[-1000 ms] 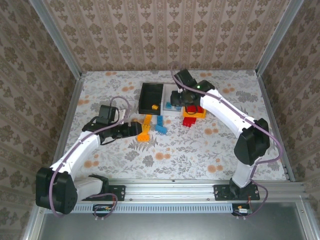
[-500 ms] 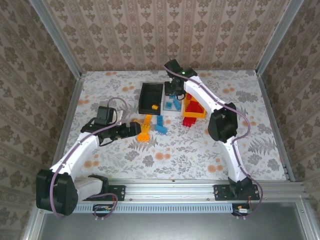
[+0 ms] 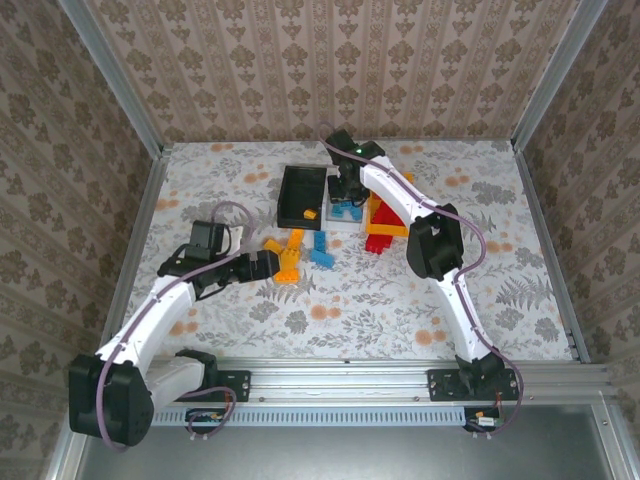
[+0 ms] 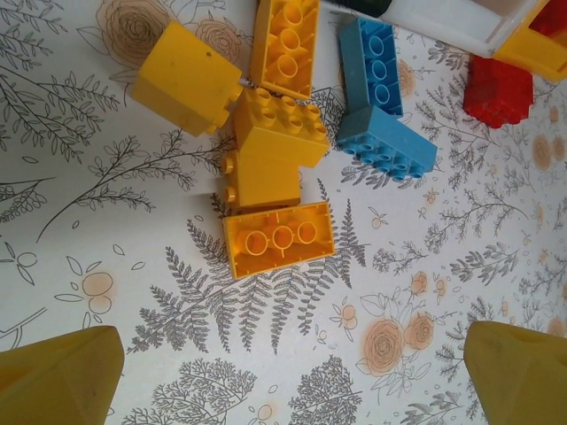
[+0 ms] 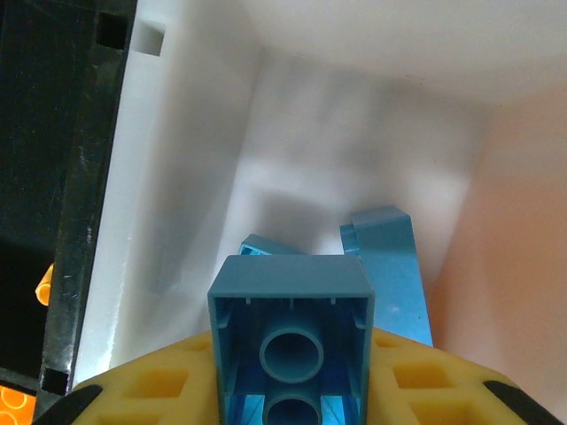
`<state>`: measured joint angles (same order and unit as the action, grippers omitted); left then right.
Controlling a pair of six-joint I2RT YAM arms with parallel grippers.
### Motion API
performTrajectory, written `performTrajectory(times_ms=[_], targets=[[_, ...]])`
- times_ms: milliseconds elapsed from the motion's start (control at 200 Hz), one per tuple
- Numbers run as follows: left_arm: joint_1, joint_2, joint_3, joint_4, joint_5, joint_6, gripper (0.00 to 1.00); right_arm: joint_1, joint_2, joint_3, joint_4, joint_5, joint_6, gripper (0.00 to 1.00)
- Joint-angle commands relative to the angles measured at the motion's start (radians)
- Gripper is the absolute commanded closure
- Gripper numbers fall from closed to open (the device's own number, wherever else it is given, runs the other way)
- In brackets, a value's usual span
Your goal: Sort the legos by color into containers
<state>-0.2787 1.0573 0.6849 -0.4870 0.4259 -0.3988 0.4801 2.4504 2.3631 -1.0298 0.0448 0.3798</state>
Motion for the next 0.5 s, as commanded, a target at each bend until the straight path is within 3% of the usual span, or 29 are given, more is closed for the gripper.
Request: performTrajectory(times_ms=[0,145,360,420,495], targets=[[0.009,-0.003,-0.005,0.016,0.003,0.002,0.00,-0.003,0.005,0.039,-0.044,-0.017,-0.014,0.60],[0.009,0.037,0.017,-0.002,0.038,-0.004,0.00,-0.003,-0.029,0.045,-0.053,-0.023,-0.009,0.46],[0.009,0.050,0.029,-0.001,0.052,-0.032,0.00,0.000,-0.174,0.032,-0.062,-0.025,-0.011,0.43],[0.006,0.054,0.033,-0.001,0.054,-0.041,0.00,0.004,-0.248,-0.039,-0.043,-0.026,-0.005,0.43],[-0.002,0.062,0.033,-0.002,0.049,-0.048,0.00,0.016,-0.381,-0.248,0.060,-0.039,0.013,0.42]])
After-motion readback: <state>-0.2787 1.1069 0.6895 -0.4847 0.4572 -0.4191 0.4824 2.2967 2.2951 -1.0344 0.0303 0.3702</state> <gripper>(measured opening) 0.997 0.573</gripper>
